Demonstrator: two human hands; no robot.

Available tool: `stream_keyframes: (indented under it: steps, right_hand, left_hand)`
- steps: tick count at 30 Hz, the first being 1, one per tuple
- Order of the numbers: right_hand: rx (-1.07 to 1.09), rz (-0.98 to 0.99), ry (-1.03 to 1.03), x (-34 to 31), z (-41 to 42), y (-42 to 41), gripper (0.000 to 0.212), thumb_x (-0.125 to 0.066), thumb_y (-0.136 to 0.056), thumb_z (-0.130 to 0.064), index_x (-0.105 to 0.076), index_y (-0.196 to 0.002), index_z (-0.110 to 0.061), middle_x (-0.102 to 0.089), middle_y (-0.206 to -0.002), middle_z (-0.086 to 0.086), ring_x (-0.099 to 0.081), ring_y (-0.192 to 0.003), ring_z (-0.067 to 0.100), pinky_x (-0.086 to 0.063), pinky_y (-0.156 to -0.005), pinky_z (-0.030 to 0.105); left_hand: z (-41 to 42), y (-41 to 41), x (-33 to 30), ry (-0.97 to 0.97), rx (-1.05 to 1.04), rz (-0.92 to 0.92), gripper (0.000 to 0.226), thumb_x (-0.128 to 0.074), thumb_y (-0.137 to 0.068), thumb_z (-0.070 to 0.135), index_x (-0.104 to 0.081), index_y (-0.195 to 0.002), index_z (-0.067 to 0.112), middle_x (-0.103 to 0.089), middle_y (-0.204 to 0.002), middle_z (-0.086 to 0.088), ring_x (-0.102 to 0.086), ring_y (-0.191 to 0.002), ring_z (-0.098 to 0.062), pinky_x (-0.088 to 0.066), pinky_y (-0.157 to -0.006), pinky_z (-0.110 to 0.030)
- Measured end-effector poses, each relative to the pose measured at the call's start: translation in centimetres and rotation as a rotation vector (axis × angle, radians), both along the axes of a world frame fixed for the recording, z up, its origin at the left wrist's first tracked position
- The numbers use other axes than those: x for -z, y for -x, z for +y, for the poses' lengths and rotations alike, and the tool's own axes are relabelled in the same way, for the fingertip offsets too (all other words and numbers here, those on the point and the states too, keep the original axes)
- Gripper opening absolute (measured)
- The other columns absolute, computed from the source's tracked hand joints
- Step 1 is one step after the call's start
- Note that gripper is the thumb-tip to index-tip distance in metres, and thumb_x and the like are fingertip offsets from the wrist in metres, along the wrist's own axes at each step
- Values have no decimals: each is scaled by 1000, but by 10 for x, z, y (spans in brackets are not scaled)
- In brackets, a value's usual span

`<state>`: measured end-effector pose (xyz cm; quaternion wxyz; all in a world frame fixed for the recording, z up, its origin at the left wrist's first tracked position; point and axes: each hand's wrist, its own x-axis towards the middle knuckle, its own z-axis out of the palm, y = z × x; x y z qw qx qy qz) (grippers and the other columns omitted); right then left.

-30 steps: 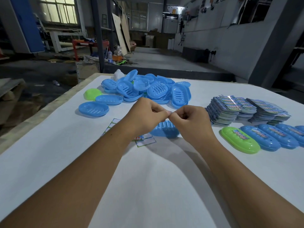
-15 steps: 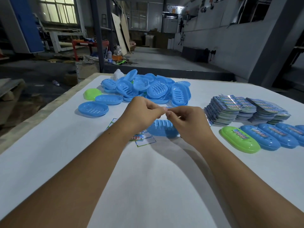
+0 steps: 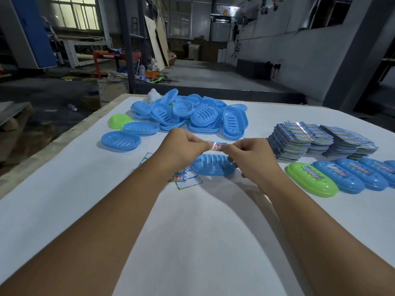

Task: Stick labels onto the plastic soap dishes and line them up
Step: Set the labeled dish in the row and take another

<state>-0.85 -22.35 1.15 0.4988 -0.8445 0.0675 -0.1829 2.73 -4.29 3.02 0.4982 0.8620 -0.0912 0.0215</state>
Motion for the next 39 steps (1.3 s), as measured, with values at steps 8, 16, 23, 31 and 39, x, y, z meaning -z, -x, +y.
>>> stream_keyframes:
  steps: [8, 16, 23, 31, 39]
  right_hand:
    - [20, 48, 150, 10, -1, -5, 49, -76, -81, -40, -63, -66, 4, -47, -52, 6, -35, -49, 14, -33, -54, 29]
    - [45, 82, 233, 12, 3, -10, 33, -73, -78, -32, -68, -66, -2, -55, -57, 12, -42, -55, 14, -37, -54, 29]
    - [55, 55, 288, 13, 4, -10, 31, -73, -79, -31, -69, -62, -6, -67, -65, 11, -49, -57, 15, -39, -54, 29]
    - [101, 13, 445, 13, 11, -8, 40, -70, -81, -35, -59, -55, -6, -65, -60, 11, -56, -61, 28, -47, -55, 34]
    - [195, 26, 743, 6, 14, -9, 48, -62, -80, -48, -48, -53, -12, -48, -53, 3, -45, -55, 24, -26, -48, 28]
  left_hand:
    - [-1, -3, 14, -118, -8, 110, 23, -73, -83, 35, -77, -70, 16, -55, -47, -1, -45, -40, -18, -39, -45, -23]
    - [-5, -3, 18, -213, -45, 66, 31, -68, -76, 34, -72, -70, 4, -40, -38, 3, -39, -51, -23, -36, -54, -30]
    - [-8, -2, 13, -380, -49, -2, 26, -66, -76, 37, -76, -69, 15, -62, -47, -1, -67, -67, -27, -57, -70, -39]
    - [-19, -6, 15, -616, -168, -170, 35, -64, -78, 56, -71, -74, 22, -67, -68, 5, -63, -71, -19, -41, -55, -28]
    - [-23, -4, 18, -761, -176, -313, 30, -55, -87, 53, -66, -83, 25, -66, -82, 4, -61, -78, -22, -37, -59, -29]
